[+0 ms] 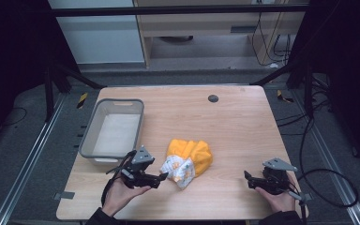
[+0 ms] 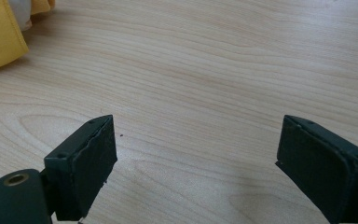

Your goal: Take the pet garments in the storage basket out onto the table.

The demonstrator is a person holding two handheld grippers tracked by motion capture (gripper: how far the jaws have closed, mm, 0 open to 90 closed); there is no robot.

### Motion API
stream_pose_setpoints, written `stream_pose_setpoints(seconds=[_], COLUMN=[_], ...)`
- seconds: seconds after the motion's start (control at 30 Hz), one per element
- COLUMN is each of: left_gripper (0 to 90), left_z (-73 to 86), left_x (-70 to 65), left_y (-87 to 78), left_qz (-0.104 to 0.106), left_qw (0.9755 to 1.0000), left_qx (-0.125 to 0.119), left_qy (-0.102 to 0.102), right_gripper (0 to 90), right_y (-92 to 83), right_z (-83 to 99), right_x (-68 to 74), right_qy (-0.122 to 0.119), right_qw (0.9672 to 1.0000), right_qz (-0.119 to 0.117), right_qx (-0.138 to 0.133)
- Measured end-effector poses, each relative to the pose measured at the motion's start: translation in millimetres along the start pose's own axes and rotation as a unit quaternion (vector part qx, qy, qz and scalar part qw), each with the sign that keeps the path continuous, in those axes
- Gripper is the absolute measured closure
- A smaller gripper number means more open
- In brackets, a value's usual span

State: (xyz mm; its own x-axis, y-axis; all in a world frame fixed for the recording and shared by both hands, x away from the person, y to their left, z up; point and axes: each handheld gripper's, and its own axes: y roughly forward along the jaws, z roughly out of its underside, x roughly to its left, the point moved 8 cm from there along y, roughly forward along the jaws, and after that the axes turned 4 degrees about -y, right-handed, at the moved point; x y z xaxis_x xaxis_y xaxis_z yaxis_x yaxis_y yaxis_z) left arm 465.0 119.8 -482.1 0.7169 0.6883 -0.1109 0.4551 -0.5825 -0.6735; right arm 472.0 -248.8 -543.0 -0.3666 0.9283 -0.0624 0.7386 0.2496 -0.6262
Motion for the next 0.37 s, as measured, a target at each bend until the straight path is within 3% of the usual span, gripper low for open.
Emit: stream_pose_setpoints(seconds=[0.1,0.2,0.37], left_gripper=[24.2,24.1,23.7], left_z=[8.2,13.3,28.9], left_x=[3.2,6.3,20.0], left_y=[-3.5,-6.2,-13.7], left_qz=[-0.005,-0.013,-0.029], left_qw=[0.9999,0.9998,0.9988], left_qx=[-0.003,-0.005,-0.008], left_qy=[-0.016,-0.016,-0.038], right_gripper=[11.7,11.6,11.5], right_y=[-0.3,-0.4,-0.7], right_z=[0.1,0.2,0.2], right_x=[0.2,0.2,2.1], right_qy=[0.0,-0.002,0.001], right_qw=[1.0,1.0,1.0], right_qz=[0.0,0.0,-0.004], right_qx=[0.0,0.0,0.001])
